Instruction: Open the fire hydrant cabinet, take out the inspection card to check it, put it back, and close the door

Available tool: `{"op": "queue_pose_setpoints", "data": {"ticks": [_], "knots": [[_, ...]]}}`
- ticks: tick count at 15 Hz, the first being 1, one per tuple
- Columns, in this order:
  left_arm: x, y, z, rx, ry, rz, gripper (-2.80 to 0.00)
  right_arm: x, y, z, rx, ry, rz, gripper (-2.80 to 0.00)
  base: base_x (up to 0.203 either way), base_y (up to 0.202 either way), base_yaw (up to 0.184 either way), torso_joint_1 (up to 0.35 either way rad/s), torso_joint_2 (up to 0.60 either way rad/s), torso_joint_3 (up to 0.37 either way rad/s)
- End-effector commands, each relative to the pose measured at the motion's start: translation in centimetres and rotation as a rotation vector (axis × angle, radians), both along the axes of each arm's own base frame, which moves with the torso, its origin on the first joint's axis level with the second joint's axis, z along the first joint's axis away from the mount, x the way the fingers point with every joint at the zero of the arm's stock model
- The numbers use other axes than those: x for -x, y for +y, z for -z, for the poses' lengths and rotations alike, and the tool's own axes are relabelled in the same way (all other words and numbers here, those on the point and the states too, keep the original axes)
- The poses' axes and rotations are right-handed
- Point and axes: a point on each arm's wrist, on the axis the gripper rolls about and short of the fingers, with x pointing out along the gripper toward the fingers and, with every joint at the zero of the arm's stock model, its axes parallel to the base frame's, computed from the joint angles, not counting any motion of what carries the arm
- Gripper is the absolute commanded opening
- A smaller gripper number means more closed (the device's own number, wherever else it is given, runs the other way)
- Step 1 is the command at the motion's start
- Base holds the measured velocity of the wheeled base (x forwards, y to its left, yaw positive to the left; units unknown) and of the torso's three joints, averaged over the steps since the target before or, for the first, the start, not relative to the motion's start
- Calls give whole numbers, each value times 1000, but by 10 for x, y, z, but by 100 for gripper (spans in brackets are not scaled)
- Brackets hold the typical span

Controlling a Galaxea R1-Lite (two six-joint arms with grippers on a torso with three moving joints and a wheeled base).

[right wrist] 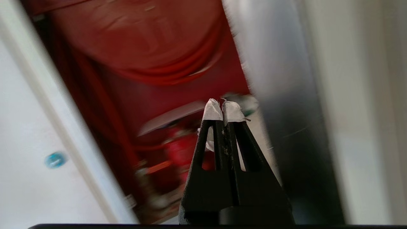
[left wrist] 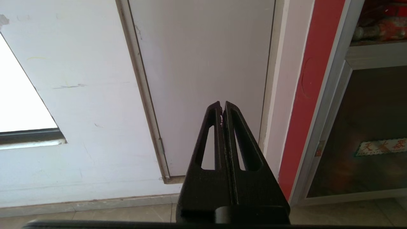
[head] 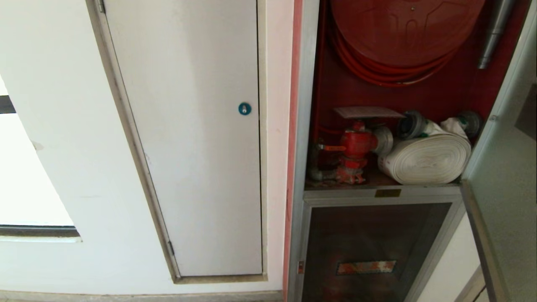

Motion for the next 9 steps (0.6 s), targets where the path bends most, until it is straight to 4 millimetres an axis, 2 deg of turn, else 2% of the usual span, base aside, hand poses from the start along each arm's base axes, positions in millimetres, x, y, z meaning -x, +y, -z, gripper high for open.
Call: {"op": "queue_pose_setpoints", "data": {"ticks": [1,4,9], "knots": [[-2,0,6,-1,22,1,-280,22,-19,-4,-32,-57,99,-280,0,0,0,0,0,0],[-2,0,6,-1,22,0,-280,35,-31,-1,-33,-24,225,-280,0,0,0,0,0,0],[-2,0,6,-1,20,1,-280,27,-40,-1,-46,49,471,-280,0,0,0,0,0,0]]}}
